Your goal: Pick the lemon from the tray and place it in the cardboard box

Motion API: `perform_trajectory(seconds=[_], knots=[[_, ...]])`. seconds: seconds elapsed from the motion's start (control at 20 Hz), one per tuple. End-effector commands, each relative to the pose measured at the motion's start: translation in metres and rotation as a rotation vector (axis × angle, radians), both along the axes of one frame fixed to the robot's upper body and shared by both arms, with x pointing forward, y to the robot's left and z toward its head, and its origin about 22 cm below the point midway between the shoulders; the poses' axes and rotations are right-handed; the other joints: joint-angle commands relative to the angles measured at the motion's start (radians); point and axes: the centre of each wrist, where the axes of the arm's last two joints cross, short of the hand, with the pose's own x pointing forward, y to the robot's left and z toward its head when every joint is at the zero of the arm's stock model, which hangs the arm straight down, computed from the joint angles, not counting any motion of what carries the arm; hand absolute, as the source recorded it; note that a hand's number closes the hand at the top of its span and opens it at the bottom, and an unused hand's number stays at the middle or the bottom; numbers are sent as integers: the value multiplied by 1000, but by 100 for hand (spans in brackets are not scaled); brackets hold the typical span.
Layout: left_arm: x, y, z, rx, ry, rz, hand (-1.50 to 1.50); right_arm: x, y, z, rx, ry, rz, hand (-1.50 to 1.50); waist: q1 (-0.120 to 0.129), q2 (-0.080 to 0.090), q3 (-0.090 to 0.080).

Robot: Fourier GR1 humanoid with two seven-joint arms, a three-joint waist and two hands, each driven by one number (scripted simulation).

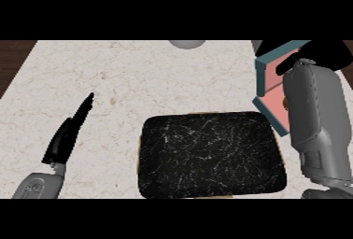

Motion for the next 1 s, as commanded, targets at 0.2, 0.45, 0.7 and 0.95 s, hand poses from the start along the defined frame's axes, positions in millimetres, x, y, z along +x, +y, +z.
perform_trajectory(seconds=[0.2,0.45,0.7,0.95], knots=[[4,0,7,-4,-1,-22,0,-14,12,5,-34,-541,-30,-150,11,2,0],[0,-5,-2,0,6,-28,0,-27,-8,-13,58,-714,-119,-150,4,1,0],[-4,-6,3,-8,0,6,0,-56,-36,-33,-2,-902,-193,-150,-4,-4,1],[12,6,-3,-17,2,4,0,-87,-37,-31,-75,-1017,-183,-150,-18,-3,-2]])
